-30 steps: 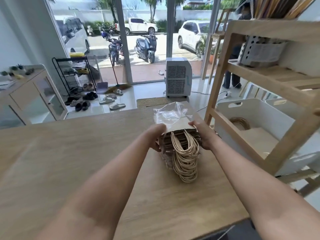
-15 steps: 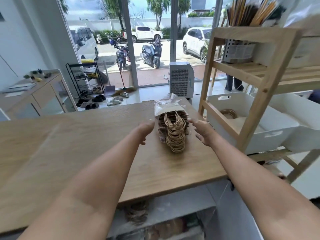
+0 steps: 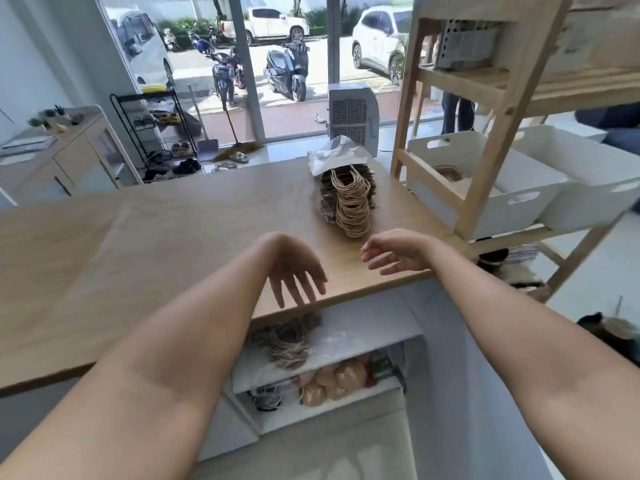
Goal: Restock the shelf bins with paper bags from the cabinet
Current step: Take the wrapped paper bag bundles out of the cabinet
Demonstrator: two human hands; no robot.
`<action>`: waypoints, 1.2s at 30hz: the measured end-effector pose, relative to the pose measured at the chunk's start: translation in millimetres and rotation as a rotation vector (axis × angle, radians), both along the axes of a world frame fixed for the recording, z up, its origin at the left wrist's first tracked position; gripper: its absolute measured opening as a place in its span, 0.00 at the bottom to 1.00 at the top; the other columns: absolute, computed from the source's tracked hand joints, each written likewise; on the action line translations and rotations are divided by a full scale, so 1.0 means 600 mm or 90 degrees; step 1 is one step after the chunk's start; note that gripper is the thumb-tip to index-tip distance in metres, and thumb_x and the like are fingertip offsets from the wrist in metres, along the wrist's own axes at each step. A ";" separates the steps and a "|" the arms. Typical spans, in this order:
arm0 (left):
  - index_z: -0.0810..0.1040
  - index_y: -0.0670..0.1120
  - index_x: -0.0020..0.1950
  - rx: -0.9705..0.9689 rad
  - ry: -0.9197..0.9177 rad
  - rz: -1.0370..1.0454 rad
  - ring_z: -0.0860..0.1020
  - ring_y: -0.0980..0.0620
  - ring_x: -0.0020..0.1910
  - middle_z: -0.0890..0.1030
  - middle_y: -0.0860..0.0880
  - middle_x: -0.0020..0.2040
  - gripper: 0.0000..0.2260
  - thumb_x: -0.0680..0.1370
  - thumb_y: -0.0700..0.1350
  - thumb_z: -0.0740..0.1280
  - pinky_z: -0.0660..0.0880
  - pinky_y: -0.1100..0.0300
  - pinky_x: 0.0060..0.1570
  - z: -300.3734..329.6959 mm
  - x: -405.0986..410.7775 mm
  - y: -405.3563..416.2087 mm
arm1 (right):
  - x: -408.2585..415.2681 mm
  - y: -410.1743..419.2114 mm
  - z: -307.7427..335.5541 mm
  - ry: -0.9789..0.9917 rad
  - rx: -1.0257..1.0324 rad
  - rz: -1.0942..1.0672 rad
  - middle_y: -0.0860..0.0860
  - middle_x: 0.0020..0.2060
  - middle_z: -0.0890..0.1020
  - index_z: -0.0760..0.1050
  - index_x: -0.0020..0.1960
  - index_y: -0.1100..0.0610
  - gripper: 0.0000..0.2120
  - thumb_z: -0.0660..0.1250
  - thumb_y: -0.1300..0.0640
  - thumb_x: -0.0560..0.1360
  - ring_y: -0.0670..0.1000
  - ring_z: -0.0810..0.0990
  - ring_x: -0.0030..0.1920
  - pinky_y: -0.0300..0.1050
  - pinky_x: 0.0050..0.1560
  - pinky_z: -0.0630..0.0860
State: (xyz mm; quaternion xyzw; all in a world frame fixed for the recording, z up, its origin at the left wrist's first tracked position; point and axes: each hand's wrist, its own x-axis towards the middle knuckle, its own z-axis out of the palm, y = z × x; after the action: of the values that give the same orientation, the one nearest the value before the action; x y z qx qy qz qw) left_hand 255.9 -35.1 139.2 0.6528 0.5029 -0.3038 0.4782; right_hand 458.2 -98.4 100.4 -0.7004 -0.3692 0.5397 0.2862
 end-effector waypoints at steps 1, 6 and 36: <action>0.76 0.45 0.58 -0.018 0.031 -0.021 0.78 0.44 0.53 0.79 0.46 0.52 0.10 0.82 0.47 0.60 0.71 0.38 0.63 -0.008 -0.008 -0.014 | -0.007 -0.012 -0.008 0.001 -0.036 0.029 0.49 0.43 0.81 0.76 0.47 0.54 0.06 0.62 0.54 0.77 0.49 0.80 0.43 0.44 0.45 0.75; 0.72 0.44 0.66 -0.068 0.144 -0.083 0.72 0.43 0.59 0.74 0.44 0.59 0.16 0.83 0.50 0.55 0.70 0.37 0.59 -0.070 -0.044 -0.067 | -0.047 -0.064 -0.061 -0.032 -0.183 0.167 0.49 0.46 0.81 0.76 0.50 0.53 0.08 0.61 0.50 0.79 0.49 0.79 0.47 0.44 0.46 0.74; 0.57 0.42 0.77 0.354 0.004 0.363 0.64 0.37 0.72 0.61 0.38 0.75 0.30 0.81 0.58 0.57 0.66 0.50 0.67 -0.497 -0.223 -0.004 | -0.156 0.025 -0.448 -0.197 -0.008 -0.081 0.55 0.69 0.72 0.70 0.69 0.62 0.29 0.61 0.42 0.78 0.55 0.71 0.69 0.41 0.65 0.66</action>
State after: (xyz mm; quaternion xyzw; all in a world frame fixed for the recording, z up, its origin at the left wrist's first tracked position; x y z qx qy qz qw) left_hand 122.3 -37.3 -159.2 0.5905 0.7287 -0.0132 0.3464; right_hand 364.8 -83.5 -168.6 -0.7987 -0.3606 0.4086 0.2551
